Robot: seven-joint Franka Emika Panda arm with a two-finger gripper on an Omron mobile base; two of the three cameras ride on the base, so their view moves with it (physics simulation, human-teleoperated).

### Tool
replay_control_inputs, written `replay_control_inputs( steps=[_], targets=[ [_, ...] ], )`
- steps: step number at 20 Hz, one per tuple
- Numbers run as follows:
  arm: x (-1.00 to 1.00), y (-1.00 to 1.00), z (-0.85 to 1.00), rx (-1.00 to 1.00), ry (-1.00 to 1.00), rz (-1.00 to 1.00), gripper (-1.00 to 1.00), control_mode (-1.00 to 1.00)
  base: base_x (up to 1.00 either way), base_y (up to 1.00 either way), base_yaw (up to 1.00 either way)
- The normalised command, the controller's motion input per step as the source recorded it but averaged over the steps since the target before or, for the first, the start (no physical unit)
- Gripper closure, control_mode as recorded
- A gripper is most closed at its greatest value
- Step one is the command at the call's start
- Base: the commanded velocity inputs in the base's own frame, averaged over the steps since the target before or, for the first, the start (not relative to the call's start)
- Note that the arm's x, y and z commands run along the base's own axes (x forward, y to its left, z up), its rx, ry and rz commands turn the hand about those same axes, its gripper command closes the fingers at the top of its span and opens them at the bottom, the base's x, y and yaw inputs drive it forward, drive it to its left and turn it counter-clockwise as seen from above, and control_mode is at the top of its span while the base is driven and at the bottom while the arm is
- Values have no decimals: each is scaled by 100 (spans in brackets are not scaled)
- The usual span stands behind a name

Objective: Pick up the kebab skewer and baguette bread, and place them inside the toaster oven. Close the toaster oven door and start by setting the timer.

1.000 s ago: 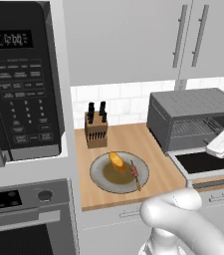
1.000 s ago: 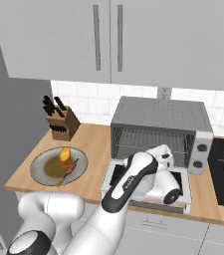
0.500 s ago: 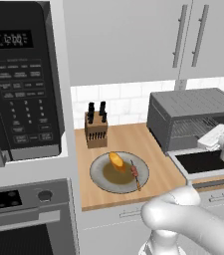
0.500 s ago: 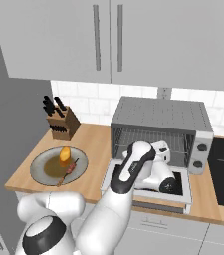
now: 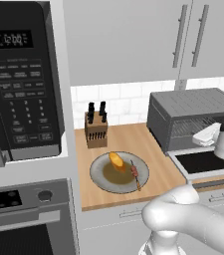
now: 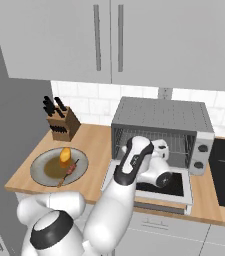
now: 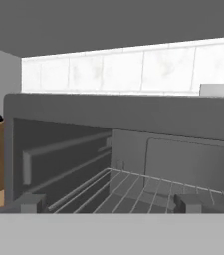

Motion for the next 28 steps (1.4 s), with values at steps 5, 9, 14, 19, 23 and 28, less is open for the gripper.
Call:
replay_control_inputs(
  steps=[5, 9, 14, 19, 23, 28],
  targets=[
    [2, -17, 0, 12, 0, -1, -100, -100, 0, 0, 0],
    [24, 6, 0, 9, 0, -5, -100, -100, 0, 0, 0],
    [17, 9, -11, 4, 0, -3, -100, -100, 0, 0, 0],
    [5, 0, -21, 0, 0, -1, -100, -100, 0, 0, 0],
    [20, 0, -11, 0, 2, 0, -100, -100, 0, 0, 0],
    [33, 0, -15, 0, 2, 0, -100, -100, 0, 0, 0]
  ],
)
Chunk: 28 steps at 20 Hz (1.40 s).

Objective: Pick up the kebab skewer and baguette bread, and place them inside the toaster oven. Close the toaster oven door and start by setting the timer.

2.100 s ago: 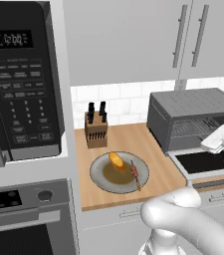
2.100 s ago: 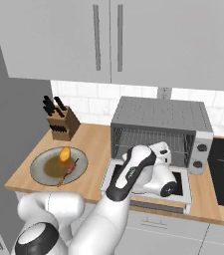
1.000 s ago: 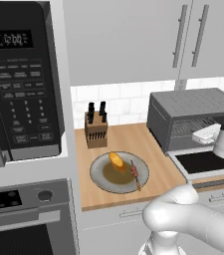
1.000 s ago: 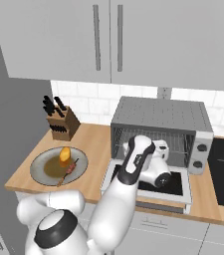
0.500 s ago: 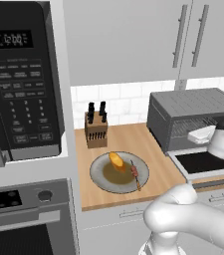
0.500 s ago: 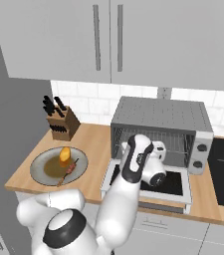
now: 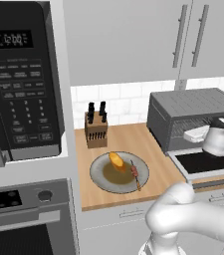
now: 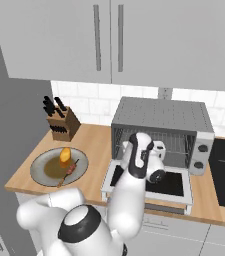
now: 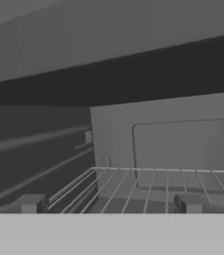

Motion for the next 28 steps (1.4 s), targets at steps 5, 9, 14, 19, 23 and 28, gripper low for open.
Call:
replay_control_inputs(
  steps=[5, 9, 14, 19, 23, 28],
  targets=[
    [28, 0, -24, 0, 2, 0, -100, -100, 0, 0, 0],
    [38, 0, -18, 0, 0, 0, -100, -100, 0, 0, 0],
    [33, 0, -27, -2, 2, 0, -100, -100, 0, 0, 0],
    [27, 0, -38, -4, 4, 0, -100, -100, 0, 0, 0],
    [5, 0, -52, -3, 8, -2, -100, -100, 0, 0, 0],
    [-4, -3, -68, -4, 7, -2, -100, -100, 0, 0, 0]
  ],
)
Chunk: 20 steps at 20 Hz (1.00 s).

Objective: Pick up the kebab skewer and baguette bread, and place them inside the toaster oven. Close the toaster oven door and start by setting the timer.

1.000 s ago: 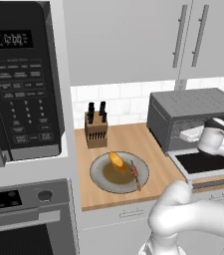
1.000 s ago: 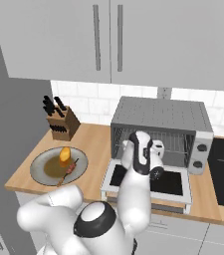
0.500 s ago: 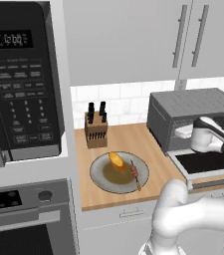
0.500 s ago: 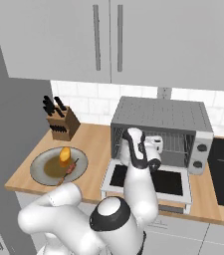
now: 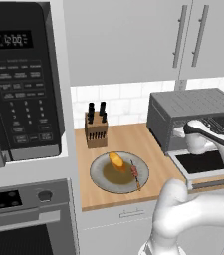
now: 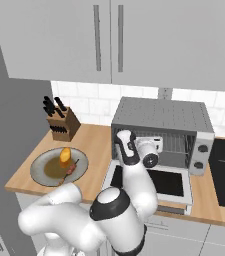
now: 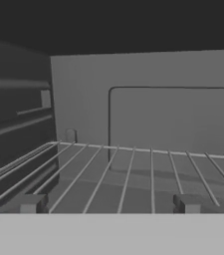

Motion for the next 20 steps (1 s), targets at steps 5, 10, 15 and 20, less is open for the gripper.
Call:
replay_control_inputs(
  steps=[5, 10, 15, 20],
  targets=[
    [-40, -10, -79, -3, 8, 0, -100, -100, 0, 0, 0],
    [-90, -14, -86, -2, 9, 0, -100, -100, 0, 0, 0],
    [-99, -6, -82, -3, 13, -2, -100, -100, 0, 0, 0],
    [-96, -5, -72, -3, 18, -3, -100, -100, 0, 0, 0]
  ],
)
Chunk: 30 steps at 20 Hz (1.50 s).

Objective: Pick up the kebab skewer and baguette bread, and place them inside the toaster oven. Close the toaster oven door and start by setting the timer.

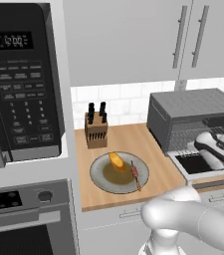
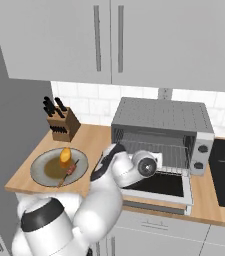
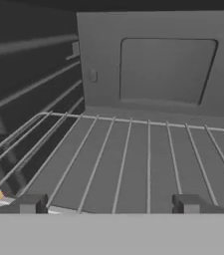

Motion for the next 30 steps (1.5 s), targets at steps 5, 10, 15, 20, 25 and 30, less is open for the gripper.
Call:
replay_control_inputs(
  steps=[5, 10, 15, 20, 25, 30],
  targets=[
    [-91, -8, -65, -4, 20, -3, -100, -100, 0, 0, 0],
    [-80, -5, -50, -6, 22, -1, -100, -100, 0, 0, 0],
    [-63, 13, 75, 0, 0, 2, -100, -100, 0, 0, 0],
    [-90, 95, 77, 0, 1, 2, -100, -100, 0, 0, 0],
    [-60, 100, 34, 0, 14, -6, -100, -100, 0, 0, 0],
    [-8, 100, 12, 0, 26, -7, -100, -100, 0, 0, 0]
  ],
)
